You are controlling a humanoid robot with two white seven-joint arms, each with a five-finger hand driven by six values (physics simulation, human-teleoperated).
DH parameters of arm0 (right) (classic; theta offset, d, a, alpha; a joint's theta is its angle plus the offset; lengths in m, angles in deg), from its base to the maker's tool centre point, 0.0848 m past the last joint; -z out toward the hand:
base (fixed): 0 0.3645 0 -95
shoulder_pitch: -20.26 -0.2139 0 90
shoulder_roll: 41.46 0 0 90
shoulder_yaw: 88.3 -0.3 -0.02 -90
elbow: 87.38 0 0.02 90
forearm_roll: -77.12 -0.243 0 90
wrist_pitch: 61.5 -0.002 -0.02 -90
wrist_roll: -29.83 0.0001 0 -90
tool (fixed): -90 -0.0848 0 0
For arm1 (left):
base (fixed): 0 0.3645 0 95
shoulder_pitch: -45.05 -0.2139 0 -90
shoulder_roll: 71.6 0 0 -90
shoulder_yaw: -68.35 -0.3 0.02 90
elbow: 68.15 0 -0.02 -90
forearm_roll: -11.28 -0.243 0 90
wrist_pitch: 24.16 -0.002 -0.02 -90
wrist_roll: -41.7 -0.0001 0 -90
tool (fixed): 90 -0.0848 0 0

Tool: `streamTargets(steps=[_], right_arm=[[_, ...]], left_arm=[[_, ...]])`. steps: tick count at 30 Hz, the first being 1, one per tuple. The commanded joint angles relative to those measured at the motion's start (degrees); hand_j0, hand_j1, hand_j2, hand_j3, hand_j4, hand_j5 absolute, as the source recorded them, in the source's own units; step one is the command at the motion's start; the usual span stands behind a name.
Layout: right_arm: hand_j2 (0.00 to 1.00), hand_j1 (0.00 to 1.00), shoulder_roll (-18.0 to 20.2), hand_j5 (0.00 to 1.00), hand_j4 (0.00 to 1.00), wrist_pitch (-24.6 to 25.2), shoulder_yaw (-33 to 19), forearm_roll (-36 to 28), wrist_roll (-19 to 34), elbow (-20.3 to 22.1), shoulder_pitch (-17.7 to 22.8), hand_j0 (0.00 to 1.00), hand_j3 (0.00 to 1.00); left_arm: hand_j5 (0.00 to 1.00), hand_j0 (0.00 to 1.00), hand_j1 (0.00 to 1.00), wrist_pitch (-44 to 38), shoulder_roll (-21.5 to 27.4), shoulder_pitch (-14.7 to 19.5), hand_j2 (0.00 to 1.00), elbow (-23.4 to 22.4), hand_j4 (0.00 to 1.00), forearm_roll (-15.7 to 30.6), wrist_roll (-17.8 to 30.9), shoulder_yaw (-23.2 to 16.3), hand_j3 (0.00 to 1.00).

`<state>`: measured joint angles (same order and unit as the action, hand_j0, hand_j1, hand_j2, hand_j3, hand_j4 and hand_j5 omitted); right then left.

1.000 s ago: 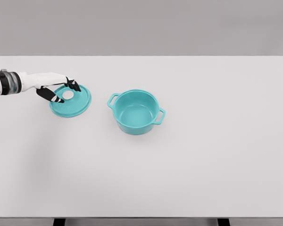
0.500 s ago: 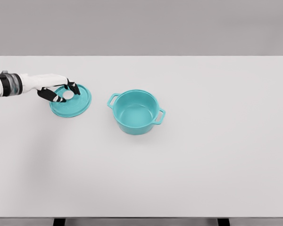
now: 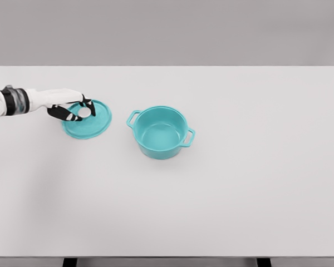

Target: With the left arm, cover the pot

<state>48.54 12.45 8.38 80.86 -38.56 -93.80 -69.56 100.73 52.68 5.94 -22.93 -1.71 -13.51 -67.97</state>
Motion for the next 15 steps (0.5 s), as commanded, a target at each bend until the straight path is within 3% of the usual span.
streamTargets(steps=[1,15], right_arm=[[1.0,1.0,0.0,1.0,1.0,0.0,0.0,0.0,0.0,0.0,0.0,1.0,1.0],[1.0,1.0,0.0,1.0,1.0,0.0,0.0,0.0,0.0,0.0,0.0,1.0,1.0]], left_arm=[[0.51,0.51,0.51,0.1,0.1,0.0,0.51,2.1,0.51,0.1,0.2,-0.1,0.51],[0.52,0.52,0.52,0.1,4.0,0.3,0.52,13.2,0.52,0.8,0.2,0.5,0.52]])
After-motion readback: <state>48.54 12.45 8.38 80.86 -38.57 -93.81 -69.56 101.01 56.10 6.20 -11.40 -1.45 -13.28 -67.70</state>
